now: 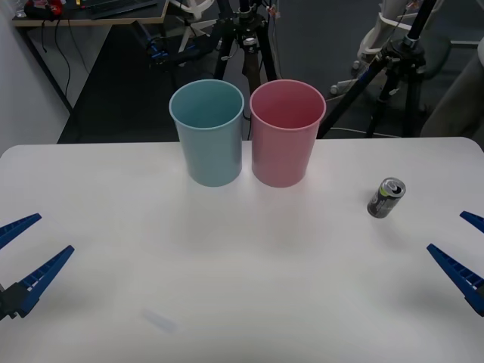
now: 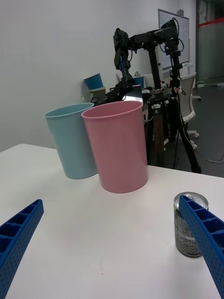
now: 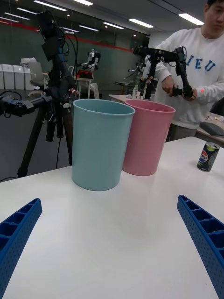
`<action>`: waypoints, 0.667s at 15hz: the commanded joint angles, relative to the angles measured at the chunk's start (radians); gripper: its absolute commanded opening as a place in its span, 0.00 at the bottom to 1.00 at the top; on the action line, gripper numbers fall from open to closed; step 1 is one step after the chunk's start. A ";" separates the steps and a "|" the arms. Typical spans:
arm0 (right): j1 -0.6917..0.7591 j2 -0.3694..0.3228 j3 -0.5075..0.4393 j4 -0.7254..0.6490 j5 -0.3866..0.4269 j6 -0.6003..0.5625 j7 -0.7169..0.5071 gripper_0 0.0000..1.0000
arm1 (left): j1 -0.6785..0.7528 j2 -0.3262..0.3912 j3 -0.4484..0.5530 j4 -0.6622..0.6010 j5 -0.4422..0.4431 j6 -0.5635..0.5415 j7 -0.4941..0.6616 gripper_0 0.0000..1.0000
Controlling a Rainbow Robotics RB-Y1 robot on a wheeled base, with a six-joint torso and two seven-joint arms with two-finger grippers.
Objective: Grasp the object on the table and drop it into the matching bin: aluminum can to the light blue bin, PET bottle to the pink bin.
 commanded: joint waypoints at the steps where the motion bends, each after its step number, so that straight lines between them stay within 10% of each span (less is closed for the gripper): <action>1: -0.010 0.013 -0.006 0.001 -0.004 0.016 -0.002 1.00 | 0.000 0.000 0.000 0.000 0.000 0.000 0.000 1.00; 10: 0.068 0.013 0.131 -0.081 -0.012 0.413 0.144 1.00 | 0.000 0.000 0.000 0.000 0.000 0.000 0.000 1.00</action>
